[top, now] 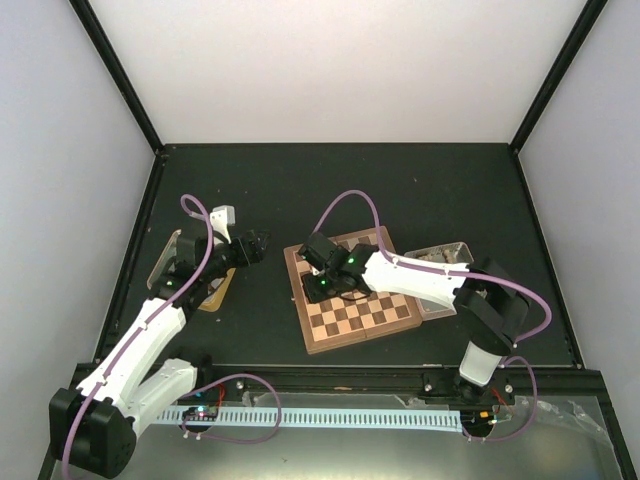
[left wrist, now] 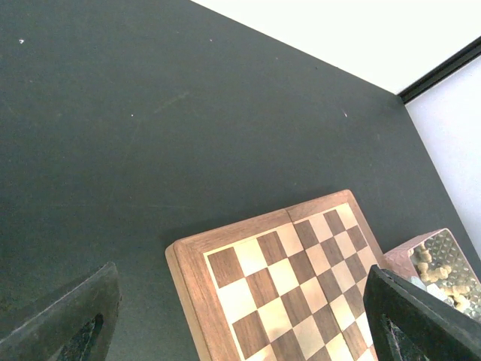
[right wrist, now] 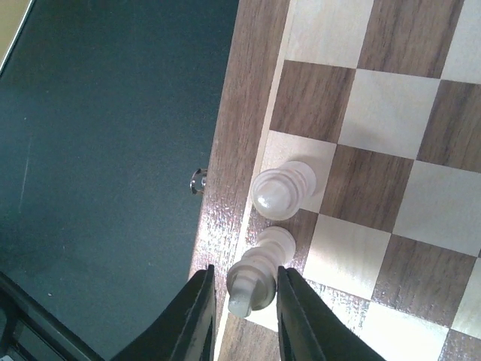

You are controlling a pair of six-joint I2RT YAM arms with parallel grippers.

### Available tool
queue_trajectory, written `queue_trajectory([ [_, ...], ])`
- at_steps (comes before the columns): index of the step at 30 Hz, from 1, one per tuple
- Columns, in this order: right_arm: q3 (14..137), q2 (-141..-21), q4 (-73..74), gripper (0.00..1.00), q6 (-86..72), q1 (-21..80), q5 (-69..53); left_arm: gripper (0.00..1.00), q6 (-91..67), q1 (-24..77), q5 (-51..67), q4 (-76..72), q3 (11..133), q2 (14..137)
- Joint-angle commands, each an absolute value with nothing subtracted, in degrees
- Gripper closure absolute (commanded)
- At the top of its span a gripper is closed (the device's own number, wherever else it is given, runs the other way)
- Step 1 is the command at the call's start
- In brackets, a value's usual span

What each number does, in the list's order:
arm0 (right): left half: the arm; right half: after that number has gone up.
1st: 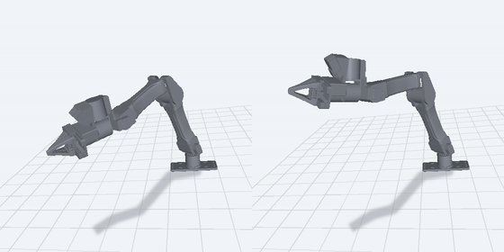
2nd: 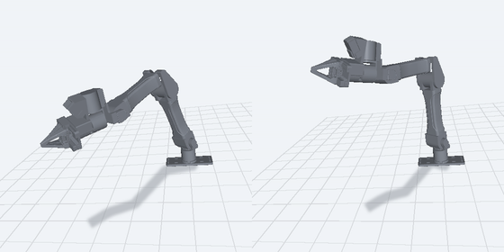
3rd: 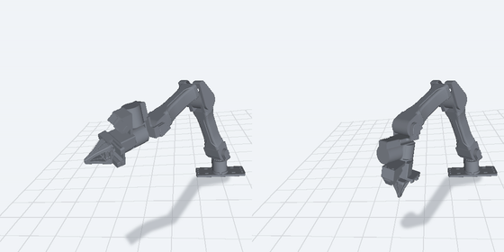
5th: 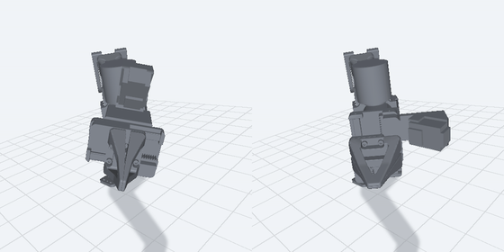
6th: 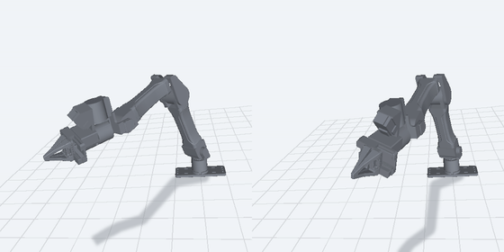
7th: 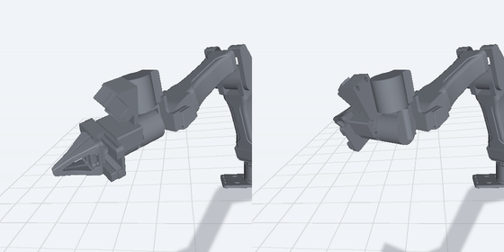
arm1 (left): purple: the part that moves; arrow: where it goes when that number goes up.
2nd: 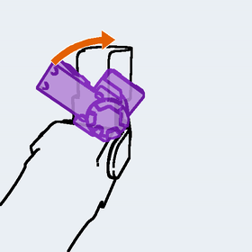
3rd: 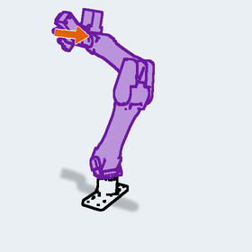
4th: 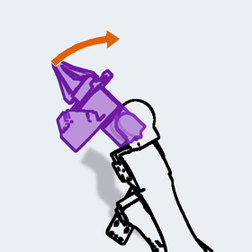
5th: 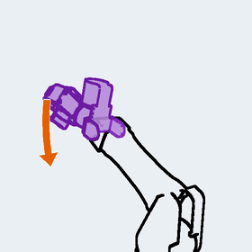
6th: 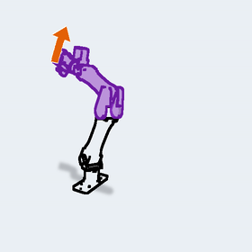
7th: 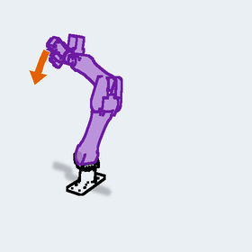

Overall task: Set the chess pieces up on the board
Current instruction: Place the chess piece on the chessboard.

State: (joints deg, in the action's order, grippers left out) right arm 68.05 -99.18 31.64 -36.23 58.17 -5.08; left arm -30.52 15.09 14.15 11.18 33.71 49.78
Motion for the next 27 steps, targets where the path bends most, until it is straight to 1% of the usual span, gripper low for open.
queue_trajectory([
  [1, 69.7, -99.2, 32.4, 0.75, -35.7, 58.6, -5.8, 0.10, -29.9, 15.4, 13.4, 12.5, 34.4, 49.5],
  [5, 70.5, -99.2, 33.1, 0.72, -35.8, 58.5, -5.9, 0.10, -29.9, 15.3, 13.4, 12.6, 34.5, 49.5],
  [10, 71.3, -96.5, 34.5, 0.71, -36.4, 58.5, -2.2, 0.10, -29.8, 15.3, 13.4, 12.8, 34.9, 49.3],
  [13, 71.4, -93.2, 34.9, 0.70, -36.8, 58.3, 1.8, 0.10, -29.5, 15.3, 13.7, 12.8, 35.1, 48.8],
  [17, 70.9, -88.3, 36.9, 0.70, -36.5, 56.2, 10.8, 0.09, -28.9, 15.4, 15.0, 11.5, 35.0, 47.6],
  [21, 67.2, -82.7, 39.2, 0.70, -37.4, 49.5, 17.8, 0.09, -28.4, 15.4, 17.1, 10.5, 35.0, 46.9],
  [27, 55.6, -73.6, 42.1, 0.70, -40.5, 32.6, 22.2, 0.09, -27.9, 15.4, 18.1, 10.3, 34.9, 46.1],
])
